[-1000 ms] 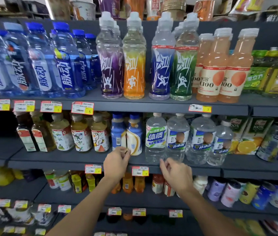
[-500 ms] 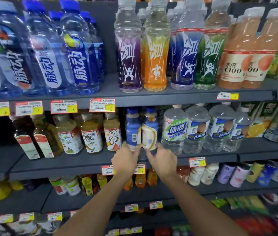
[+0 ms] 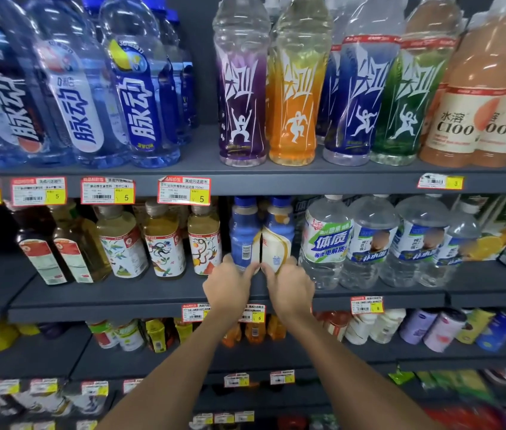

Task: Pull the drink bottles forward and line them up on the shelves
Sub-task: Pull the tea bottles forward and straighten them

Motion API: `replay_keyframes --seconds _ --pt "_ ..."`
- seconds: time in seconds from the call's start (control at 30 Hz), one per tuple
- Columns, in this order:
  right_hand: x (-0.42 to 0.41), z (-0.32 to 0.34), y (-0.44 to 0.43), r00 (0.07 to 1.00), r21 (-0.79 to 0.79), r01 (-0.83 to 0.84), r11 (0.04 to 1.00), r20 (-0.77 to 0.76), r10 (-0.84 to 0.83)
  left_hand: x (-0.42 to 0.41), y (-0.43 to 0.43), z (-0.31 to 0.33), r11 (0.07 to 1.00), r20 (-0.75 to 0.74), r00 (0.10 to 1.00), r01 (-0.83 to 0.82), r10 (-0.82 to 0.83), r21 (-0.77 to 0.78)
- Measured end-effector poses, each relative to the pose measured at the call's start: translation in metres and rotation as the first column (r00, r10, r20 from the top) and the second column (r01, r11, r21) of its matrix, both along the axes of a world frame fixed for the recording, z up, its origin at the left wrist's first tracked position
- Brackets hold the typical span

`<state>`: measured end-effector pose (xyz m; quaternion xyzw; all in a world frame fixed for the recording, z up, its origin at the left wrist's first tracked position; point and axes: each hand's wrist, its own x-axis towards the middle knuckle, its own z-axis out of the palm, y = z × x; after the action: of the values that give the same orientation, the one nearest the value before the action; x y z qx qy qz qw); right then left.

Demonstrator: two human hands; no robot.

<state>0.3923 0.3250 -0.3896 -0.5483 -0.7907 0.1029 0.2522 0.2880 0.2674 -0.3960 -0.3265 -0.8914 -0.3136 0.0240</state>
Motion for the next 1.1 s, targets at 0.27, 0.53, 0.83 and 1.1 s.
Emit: replay_keyframes --seconds 0.27,0.53,0.83,1.1 --pt "0.015 -0.006 -0.006 0.996 0.012 -0.073 0.997 -0.053 0.074 -0.005 -0.026 -0.001 0.995 0.047 0.995 0.089 -0.091 0.048" --pt "0.048 0.008 0.014 0.916 -0.295 -0.371 0.881 -0.276 0.293 -0.036 -0.054 0.010 0.897 0.263 0.858 0.420 -0.442 0.135" --pt "0.049 0.006 -0.013 0.963 -0.162 -0.246 0.956 -0.157 0.221 -0.024 -0.065 0.012 0.950 0.132 0.941 0.312 -0.312 0.024" --pt "0.032 0.007 -0.021 0.986 -0.097 -0.130 0.987 -0.116 0.119 -0.003 -0.051 0.000 0.962 0.073 0.972 0.207 -0.222 0.177"
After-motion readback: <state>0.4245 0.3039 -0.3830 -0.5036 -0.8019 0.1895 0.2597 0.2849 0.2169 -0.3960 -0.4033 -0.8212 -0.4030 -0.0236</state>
